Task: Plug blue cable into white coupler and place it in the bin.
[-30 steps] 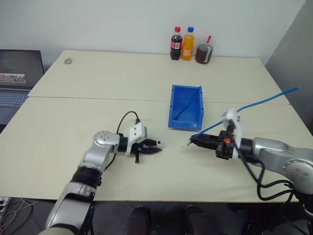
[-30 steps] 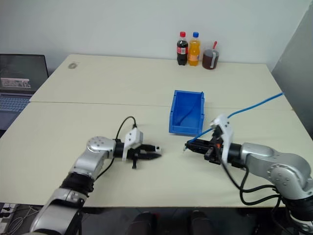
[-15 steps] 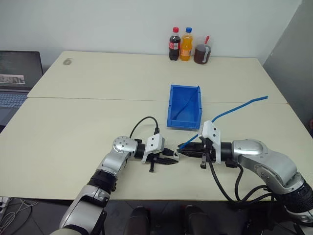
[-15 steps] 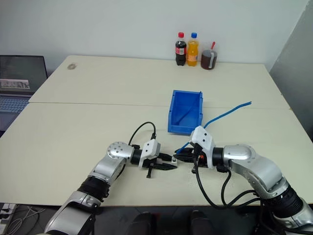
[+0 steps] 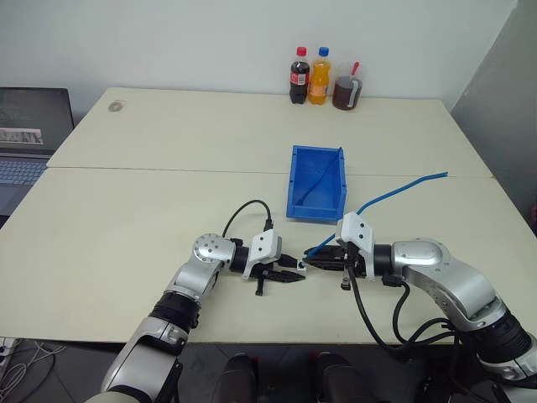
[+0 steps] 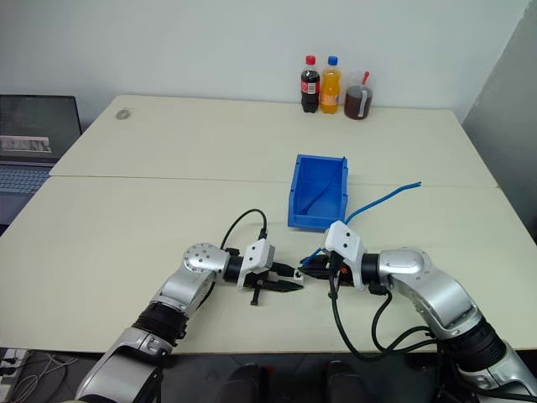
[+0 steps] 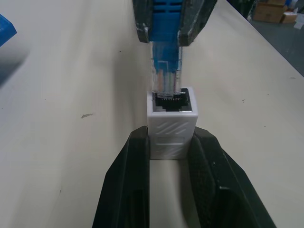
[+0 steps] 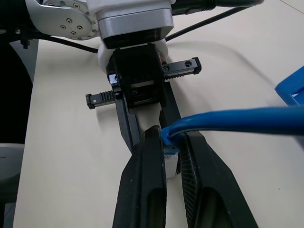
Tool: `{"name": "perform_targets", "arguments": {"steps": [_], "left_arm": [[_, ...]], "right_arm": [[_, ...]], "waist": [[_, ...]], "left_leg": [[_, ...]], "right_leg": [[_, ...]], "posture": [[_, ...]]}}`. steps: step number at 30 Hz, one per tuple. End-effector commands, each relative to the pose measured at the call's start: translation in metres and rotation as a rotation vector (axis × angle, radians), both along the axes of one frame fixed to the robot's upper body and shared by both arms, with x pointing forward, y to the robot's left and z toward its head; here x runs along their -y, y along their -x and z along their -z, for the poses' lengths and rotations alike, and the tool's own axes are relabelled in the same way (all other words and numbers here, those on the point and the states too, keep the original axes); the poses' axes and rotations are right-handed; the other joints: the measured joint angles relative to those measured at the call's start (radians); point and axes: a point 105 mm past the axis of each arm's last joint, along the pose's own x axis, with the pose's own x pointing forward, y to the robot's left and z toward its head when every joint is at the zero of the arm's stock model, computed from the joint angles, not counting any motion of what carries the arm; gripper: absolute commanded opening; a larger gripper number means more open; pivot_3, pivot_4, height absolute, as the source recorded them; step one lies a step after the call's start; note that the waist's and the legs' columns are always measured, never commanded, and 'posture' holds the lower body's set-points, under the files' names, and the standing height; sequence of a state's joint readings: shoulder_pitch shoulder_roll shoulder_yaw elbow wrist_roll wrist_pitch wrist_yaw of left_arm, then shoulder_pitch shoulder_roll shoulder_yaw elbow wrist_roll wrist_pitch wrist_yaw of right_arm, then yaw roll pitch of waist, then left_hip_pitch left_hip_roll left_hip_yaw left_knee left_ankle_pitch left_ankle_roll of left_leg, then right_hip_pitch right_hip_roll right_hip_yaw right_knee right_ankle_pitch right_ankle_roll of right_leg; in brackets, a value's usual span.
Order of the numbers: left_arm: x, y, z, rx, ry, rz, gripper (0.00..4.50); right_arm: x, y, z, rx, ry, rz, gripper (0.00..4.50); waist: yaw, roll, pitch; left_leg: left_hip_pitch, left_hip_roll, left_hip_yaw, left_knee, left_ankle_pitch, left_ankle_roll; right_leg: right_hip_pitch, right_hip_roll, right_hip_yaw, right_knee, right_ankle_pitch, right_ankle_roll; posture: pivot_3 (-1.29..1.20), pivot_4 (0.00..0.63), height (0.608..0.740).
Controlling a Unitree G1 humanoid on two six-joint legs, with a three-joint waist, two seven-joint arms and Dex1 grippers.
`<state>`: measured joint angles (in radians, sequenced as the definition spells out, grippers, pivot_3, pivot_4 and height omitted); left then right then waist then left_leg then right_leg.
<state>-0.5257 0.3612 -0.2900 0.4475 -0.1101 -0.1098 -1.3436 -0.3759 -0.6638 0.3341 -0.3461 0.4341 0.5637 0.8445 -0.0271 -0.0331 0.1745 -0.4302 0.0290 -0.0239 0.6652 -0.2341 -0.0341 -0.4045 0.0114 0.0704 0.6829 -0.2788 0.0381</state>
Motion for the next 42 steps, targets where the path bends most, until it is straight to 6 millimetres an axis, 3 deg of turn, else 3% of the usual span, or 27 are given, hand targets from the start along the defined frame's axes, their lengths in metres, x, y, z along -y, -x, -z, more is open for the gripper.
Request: {"name": "perform_targets", "arguments": {"steps": [1,12,25,35,42], "left_arm": [[0.006,0.002,-0.004,0.016,0.009,0.018,0.78],[0.008,0.007,-0.003,0.011,0.012,0.020,0.78],[0.009,0.008,-0.002,0.008,0.016,0.005,0.78],[0.010,0.008,-0.002,0.008,0.016,0.002,0.78],[0.010,0.008,-0.001,0.007,0.011,0.003,0.78]], "right_arm": [[-0.001,0.000,-0.003,0.032,0.012,-0.025,0.14],[0.005,-0.008,0.010,0.047,0.091,-0.050,0.14],[0.003,0.003,0.010,0.018,0.129,-0.142,0.14],[0.006,-0.005,0.022,0.026,0.191,-0.078,0.14],[0.004,-0.003,0.024,0.006,0.194,-0.080,0.14]], "waist": [[0.000,0.000,0.000],[0.000,0.001,-0.001],[0.000,0.004,-0.003],[-0.001,0.004,-0.003],[-0.001,0.004,-0.003]], "left_leg": [[0.000,0.000,0.000,0.000,0.000,0.000],[0.001,0.000,0.000,0.000,0.000,0.000],[0.003,0.000,0.000,0.000,0.000,0.000],[0.015,0.000,0.000,-0.002,0.000,0.000],[0.016,0.000,0.000,-0.002,0.000,0.000]], "right_leg": [[0.000,0.000,0.000,0.000,0.000,0.000],[0.001,0.000,0.000,0.000,0.000,0.000],[0.003,0.000,0.000,0.000,0.000,0.000],[0.015,0.000,0.000,-0.002,-0.001,-0.001],[0.016,0.000,0.000,-0.002,-0.001,-0.001]], "posture": [[0.00,0.150,0.740],[0.00,0.150,0.740],[0.00,0.150,0.740],[0.00,0.150,0.740],[0.00,0.150,0.740]]}}
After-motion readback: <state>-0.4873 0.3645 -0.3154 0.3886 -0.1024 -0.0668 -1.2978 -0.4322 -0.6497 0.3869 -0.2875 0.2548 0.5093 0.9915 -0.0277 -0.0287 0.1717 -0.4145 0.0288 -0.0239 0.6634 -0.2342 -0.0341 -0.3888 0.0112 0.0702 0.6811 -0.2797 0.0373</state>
